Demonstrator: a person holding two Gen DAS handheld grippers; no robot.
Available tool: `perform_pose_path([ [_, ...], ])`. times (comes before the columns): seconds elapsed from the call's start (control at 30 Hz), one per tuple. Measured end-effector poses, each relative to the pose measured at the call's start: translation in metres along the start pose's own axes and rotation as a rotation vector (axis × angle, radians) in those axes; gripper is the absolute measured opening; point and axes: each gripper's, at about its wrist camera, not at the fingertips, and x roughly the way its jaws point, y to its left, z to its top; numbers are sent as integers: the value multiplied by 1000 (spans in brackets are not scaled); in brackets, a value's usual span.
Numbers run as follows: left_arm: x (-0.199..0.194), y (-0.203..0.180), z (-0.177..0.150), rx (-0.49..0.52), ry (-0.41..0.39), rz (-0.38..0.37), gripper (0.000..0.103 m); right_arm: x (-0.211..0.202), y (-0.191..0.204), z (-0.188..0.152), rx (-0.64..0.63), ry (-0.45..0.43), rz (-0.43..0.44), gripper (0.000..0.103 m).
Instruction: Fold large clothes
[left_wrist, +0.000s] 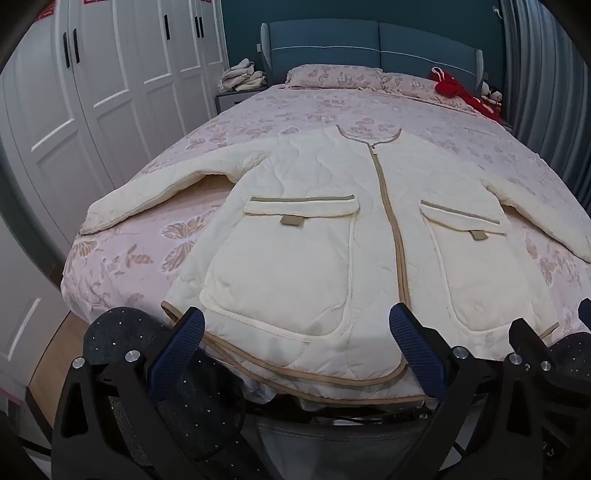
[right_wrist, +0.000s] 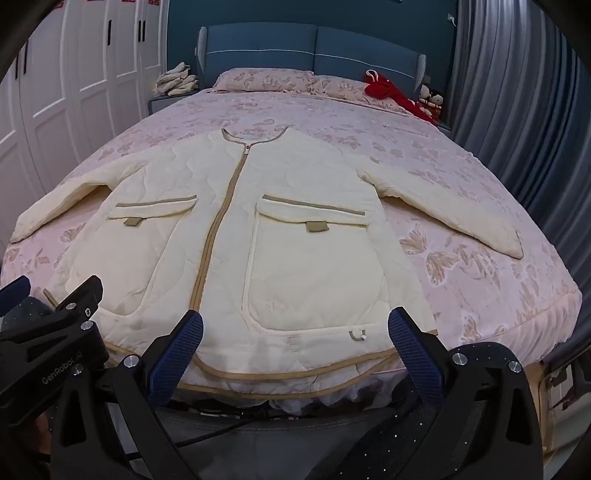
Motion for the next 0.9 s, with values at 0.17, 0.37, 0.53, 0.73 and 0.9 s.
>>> perform_pose_path([
  [0.17,0,0,1,-14,-7,7,96,-1,1,1,-1,-2,0,98],
  [0.37,-3,4,2,-16,-18,11,95,-2,2,1,-13,-15,-10,98],
  [0.53,-1,4,0,-20,-14,15,93,-7,3,9,-21,-22,-16,98],
  [0.73,-3,4,-2,-30,-24,29,92,-4,6,2,-20,-21,1,98],
  [0.9,-2,6,-2,-44,-20,10,91,-2,2,1,-9,-16,17,98],
])
